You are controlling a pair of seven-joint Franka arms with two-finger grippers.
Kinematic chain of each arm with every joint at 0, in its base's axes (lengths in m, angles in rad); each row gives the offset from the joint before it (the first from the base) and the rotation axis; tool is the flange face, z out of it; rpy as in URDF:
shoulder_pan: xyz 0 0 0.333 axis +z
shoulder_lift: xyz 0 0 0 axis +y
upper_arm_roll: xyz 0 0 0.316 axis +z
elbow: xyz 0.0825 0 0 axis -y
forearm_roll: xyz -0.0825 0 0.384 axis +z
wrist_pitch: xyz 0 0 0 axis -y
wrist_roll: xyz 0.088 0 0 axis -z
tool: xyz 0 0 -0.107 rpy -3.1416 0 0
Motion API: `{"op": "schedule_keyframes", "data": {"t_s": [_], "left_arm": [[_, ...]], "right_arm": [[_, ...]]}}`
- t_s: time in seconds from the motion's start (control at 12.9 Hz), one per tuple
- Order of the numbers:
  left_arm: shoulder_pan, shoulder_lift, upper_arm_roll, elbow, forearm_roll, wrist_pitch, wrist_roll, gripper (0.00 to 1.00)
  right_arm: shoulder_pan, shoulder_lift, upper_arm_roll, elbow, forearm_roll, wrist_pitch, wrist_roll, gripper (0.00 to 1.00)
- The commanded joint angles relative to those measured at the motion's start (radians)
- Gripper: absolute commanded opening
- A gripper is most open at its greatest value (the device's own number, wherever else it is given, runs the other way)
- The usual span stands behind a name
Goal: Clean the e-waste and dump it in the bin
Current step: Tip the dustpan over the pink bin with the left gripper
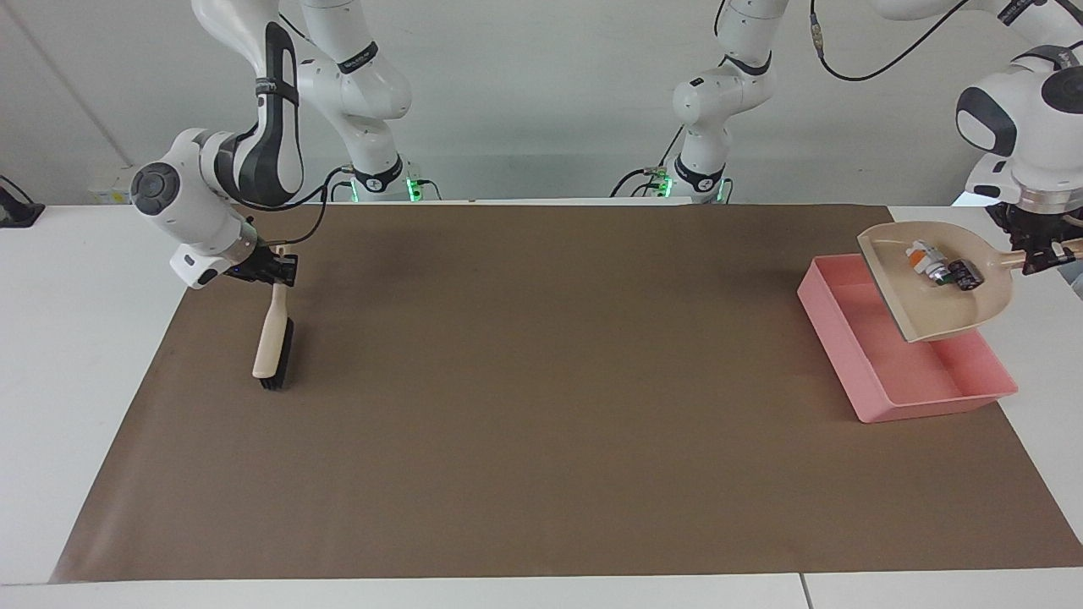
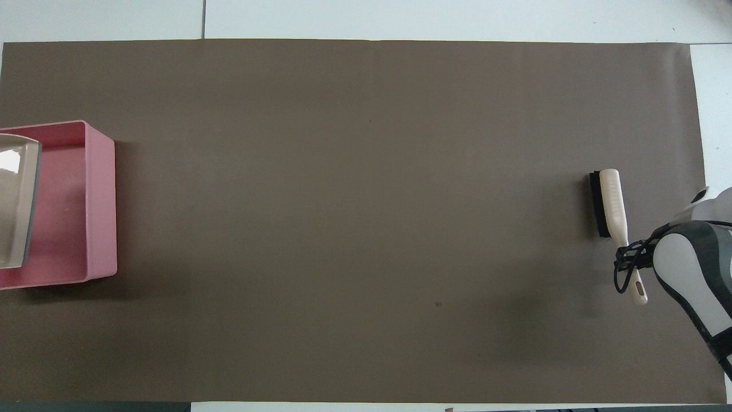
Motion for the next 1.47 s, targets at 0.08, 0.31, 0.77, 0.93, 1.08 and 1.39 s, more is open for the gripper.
{"op": "schedule_keyframes", "data": {"t_s": [0.08, 0.31, 0.77, 0.93, 1.08, 1.39], "left_arm": [[0.004, 0.013, 0.005, -0.018, 0.284, 0.061, -0.129, 0.0], [-0.007, -0.01, 0.002, -0.128, 0.572, 0.058, -0.397, 0.0], [-0.074, -0.033, 0.002, -0.17, 0.759, -0.081, -0.547, 0.0], [-0.088, -0.039, 0.002, -0.161, 0.774, -0.115, -0.544, 0.0], [-0.085, -0.071, -0.001, -0.155, 0.765, -0.111, -0.522, 0.0], [-0.09, -0.134, -0.007, -0.153, 0.509, -0.103, -0.386, 0.0]], "right_arm": [[-0.033, -0.046, 0.017, -0.069, -0.001, 0.056, -0.019, 0.11], [-0.027, -0.044, 0.017, -0.057, -0.001, 0.044, -0.03, 1.0], [0.012, -0.018, 0.026, 0.182, 0.001, 0.026, -0.019, 1.0], [0.058, -0.023, 0.027, 0.278, -0.007, -0.007, 0.088, 1.0], [0.113, -0.021, 0.026, 0.387, -0.009, -0.104, 0.207, 1.0], [0.131, -0.013, 0.027, 0.646, -0.028, -0.391, 0.331, 1.0]]}}
